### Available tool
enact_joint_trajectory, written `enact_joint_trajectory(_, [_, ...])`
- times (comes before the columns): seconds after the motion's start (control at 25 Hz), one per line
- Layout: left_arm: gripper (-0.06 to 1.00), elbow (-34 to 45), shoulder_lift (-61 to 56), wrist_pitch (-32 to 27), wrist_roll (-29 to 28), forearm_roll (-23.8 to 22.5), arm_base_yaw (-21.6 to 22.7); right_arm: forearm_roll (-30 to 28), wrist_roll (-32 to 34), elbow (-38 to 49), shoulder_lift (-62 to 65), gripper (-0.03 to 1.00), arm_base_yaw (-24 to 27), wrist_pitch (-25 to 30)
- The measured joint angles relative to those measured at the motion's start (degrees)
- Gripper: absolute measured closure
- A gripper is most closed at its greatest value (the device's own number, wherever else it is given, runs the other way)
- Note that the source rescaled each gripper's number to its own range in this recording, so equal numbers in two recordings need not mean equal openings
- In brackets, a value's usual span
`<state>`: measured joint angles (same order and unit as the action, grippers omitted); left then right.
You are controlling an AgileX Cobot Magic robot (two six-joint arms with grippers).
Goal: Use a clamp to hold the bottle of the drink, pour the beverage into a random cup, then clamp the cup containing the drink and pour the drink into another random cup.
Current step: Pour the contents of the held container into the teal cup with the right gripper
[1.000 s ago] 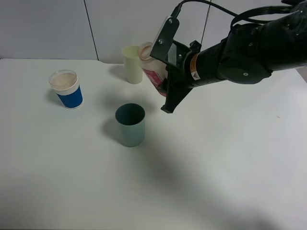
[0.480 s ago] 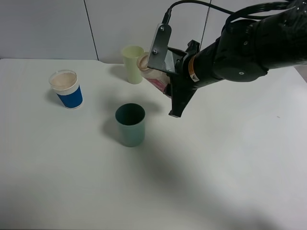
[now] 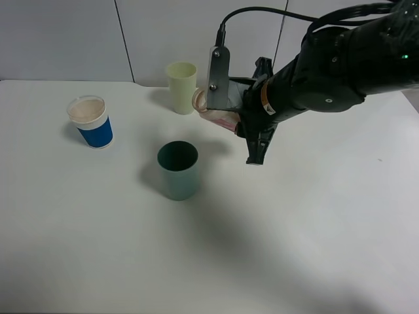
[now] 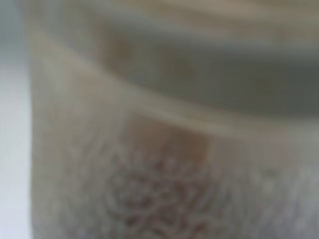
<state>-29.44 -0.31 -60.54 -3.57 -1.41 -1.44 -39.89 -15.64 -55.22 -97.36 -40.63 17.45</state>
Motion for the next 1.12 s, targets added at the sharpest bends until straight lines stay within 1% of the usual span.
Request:
enact_joint_trajectory(0.16, [-0.05,0.00,0.00,0.00,0.00,0.00,0.00,0.00,-2.28,0.00,0.00,0.95,-0.65,0.13])
enact_joint_trajectory(0.28, [-0.05,0.00,0.00,0.00,0.00,0.00,0.00,0.00,-3.77,0.00,0.00,0.95,-1.11,1.48])
enact_joint_trajectory(0.88, [-0.05,0.00,0.00,0.00,0.00,0.00,0.00,-0.45,-10.24,-0.07,0.00,0.95,-1.49,3.85])
enact_joint_trajectory(1.12, [-0.05,0.00,0.00,0.00,0.00,0.00,0.00,-1.20,-10.39,-0.07,-0.18,0.95,-1.49,4.08])
